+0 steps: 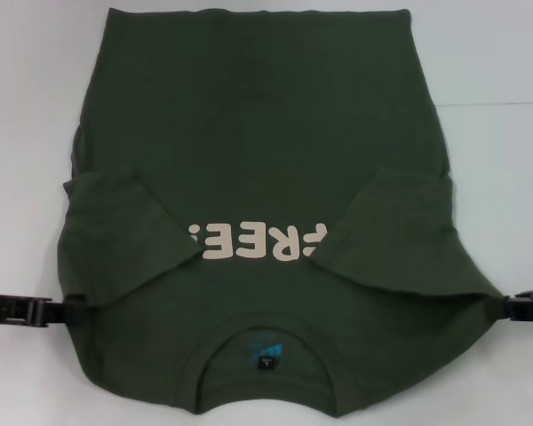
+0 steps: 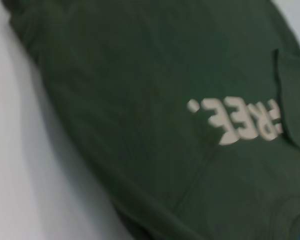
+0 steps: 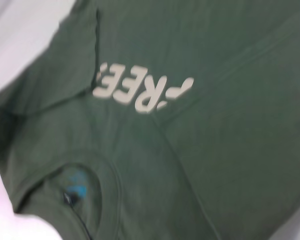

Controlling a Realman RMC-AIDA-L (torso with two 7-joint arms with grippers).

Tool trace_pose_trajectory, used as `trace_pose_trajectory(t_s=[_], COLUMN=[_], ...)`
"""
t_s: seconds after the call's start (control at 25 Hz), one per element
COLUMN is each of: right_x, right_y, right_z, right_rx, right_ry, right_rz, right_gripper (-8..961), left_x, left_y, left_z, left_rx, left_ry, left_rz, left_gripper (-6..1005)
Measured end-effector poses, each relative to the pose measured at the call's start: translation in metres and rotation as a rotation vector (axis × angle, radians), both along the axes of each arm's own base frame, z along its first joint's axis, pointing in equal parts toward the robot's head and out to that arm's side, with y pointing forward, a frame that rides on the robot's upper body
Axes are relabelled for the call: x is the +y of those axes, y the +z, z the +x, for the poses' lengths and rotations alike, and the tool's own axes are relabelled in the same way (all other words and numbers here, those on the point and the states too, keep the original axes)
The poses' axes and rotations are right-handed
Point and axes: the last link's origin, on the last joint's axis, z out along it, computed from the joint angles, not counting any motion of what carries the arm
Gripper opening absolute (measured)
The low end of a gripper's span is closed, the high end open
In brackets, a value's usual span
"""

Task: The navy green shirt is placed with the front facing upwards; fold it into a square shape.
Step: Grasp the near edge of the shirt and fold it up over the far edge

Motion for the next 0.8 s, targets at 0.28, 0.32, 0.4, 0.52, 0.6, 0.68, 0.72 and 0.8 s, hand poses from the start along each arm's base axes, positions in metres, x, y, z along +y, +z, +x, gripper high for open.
trace_pose_trajectory(t_s=[0.28,0.32,0.4,0.52,0.6,0.68,0.72,0.8], right_x=[-0.03,-0.034,-0.041,-0.051,-0.057,-0.062,-0.064,-0.071], right_y=[0.004,0.004,0.004,0.002,0.001,0.0,0.0,-0.001], right_z=[0.022,0.025,0.029,0.037,0.043,0.046,0.048,0.05], right_rx=[0.15,0.168,0.196,0.211,0.211,0.208,0.207,0.203], right_ry=[0.092,0.111,0.145,0.18,0.196,0.208,0.216,0.23], right_rz=[0.152,0.172,0.206,0.252,0.281,0.3,0.307,0.315], right_gripper=[36,36,36,36,36,36,36,37], left_x=[-0.017,-0.019,-0.023,-0.031,-0.036,-0.041,-0.043,-0.048], left_y=[0.008,0.008,0.008,0.01,0.012,0.014,0.015,0.015], left_z=[-0.007,-0.007,-0.006,-0.006,-0.006,-0.007,-0.008,-0.009], left_rx=[-0.032,-0.034,-0.039,-0.055,-0.068,-0.078,-0.082,-0.09], left_ry=[-0.269,-0.301,-0.358,-0.42,-0.451,-0.477,-0.485,-0.498], left_rz=[0.104,0.108,0.109,0.113,0.122,0.131,0.133,0.134], left_gripper=[82,81,80,78,77,76,76,77])
